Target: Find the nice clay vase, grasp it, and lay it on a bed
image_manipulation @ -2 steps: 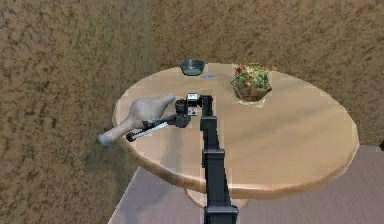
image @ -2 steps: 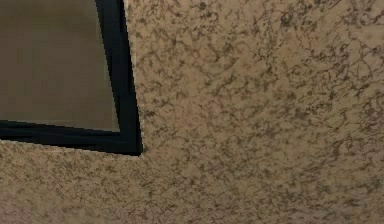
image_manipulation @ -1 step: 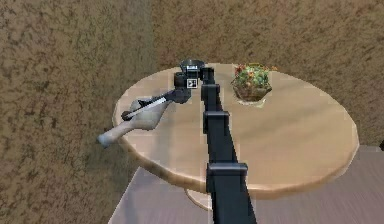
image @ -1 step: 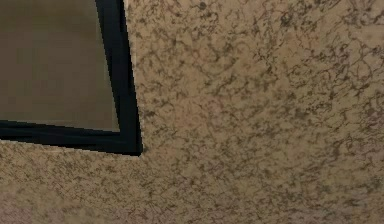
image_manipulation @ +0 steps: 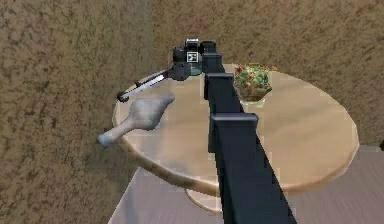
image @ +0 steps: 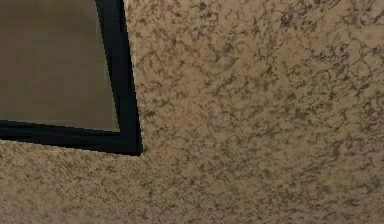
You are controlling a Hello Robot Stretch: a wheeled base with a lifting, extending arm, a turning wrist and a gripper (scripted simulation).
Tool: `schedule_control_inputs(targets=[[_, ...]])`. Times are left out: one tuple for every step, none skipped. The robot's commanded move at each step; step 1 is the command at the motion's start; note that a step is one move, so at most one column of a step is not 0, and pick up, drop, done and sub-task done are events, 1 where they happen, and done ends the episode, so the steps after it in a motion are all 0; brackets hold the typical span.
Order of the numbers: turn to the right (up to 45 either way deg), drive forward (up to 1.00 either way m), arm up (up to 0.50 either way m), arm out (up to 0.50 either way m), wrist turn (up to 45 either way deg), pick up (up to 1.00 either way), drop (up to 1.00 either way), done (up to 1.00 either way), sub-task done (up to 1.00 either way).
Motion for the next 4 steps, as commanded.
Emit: schedule_control_inputs(targets=[[0.0, 0.00, 0.00, 0.00, -45.0, 0.00, 0.00, 0.00, 0.00], [0.0, 0.00, 0.00, 0.00, -15.0, 0.00, 0.00, 0.00, 0.00], [0.0, 0.00, 0.00, -0.48, 0.0, 0.00, 0.00, 0.00, 0.00], [45.0, 0.00, 0.00, 0.00, 0.0, 0.00, 0.00, 0.00, 0.00]])
